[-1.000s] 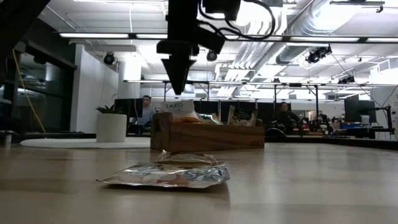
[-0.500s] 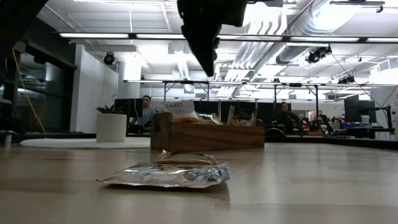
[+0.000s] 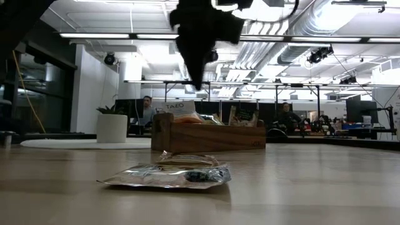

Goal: Pick & Place Tea
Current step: Put the white tea bag into the left section of the wooden organizer

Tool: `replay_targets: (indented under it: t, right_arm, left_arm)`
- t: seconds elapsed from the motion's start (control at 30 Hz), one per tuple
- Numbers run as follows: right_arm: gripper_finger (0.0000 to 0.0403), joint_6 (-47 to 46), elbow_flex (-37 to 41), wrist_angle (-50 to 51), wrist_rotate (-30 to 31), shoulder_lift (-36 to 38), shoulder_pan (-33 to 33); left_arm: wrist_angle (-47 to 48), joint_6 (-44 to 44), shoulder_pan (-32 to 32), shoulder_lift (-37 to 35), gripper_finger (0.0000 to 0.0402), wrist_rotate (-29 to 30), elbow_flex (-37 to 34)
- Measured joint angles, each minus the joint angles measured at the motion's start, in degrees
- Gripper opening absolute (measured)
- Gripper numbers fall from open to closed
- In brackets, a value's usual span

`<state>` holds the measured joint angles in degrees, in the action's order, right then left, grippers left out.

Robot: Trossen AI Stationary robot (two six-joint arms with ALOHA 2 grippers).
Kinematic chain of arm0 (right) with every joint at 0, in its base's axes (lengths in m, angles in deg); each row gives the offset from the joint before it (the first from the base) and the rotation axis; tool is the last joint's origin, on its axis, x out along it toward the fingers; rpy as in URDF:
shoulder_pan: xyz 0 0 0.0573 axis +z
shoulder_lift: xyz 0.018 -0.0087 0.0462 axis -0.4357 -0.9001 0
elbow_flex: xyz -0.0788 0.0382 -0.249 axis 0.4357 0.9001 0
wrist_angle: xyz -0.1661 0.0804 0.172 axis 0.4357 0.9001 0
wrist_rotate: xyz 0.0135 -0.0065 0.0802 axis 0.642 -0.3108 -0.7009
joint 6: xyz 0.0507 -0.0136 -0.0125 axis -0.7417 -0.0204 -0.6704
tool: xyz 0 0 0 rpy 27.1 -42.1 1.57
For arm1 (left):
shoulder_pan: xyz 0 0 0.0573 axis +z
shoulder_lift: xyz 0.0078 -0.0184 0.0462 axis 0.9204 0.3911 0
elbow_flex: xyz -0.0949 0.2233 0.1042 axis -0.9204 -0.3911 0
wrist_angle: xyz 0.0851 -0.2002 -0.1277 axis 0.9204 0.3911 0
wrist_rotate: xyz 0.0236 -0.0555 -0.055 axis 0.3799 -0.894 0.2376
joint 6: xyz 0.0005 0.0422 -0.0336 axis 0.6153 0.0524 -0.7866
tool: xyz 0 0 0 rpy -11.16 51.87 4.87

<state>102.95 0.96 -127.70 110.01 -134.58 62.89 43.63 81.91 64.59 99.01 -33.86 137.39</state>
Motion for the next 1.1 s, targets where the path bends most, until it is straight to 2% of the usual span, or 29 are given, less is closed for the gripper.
replay_targets:
  t: [0.7,1.1]
  right_arm:
    - [0.0206,0.35,0.00,3.81,-0.02,14.29,11.68]
    - [0.0206,-0.10,0.00,6.10,-0.04,15.64,12.59]
  left_arm:
    - [-0.60,2.43,0.13,4.07,0.0000,-1.54,-0.02]
    - [-0.37,2.84,0.20,3.90,0.0000,-1.20,0.09]
